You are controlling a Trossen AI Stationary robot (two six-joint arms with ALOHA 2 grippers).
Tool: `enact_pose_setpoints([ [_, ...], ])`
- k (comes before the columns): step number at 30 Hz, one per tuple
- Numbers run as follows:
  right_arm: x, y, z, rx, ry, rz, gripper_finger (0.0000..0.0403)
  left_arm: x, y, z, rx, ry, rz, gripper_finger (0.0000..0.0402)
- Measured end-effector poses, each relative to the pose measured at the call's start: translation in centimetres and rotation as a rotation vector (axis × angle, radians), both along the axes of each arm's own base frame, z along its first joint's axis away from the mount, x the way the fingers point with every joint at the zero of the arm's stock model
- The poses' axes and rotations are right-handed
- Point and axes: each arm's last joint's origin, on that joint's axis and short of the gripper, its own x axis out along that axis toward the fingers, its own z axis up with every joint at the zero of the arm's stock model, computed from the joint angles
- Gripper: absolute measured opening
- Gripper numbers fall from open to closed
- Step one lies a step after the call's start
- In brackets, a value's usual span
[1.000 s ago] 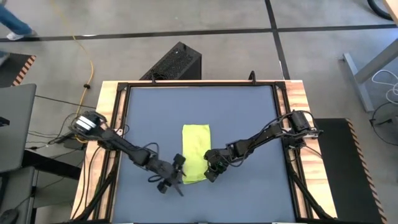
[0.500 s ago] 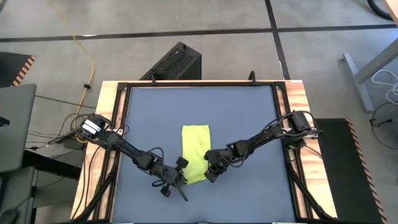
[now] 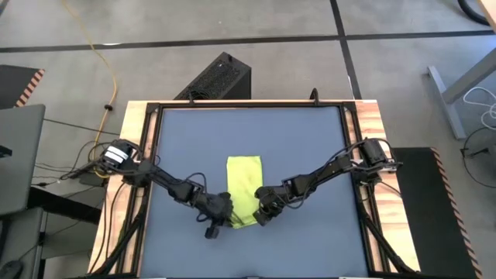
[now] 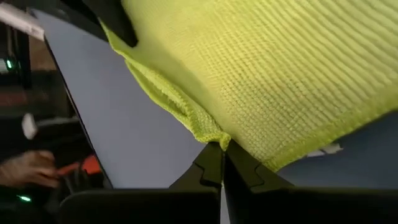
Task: Roll towel
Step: Roll the green microfiber towel
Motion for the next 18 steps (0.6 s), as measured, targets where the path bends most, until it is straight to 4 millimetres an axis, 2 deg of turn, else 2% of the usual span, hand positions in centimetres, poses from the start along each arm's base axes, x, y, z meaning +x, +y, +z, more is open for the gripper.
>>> enact_pose_setpoints([
  [7, -0.3, 0.9, 0.0, 0.058, 0.056, -0.059, 0.0024, -0.4, 2.8, -0.4, -0.308, 0.044, 0.226, 0.0],
  [12, -0.4, 0.9, -0.1, 0.035, 0.064, -0.087, 0.003, -0.3, 3.5, -0.4, -0.365, 0.078, 0.263, 0.0],
  [18, -0.4, 0.8, -0.1, 0.02, 0.059, -0.103, 0.0062, -0.4, 3.5, -0.6, -0.375, 0.107, 0.257, 0.0],
])
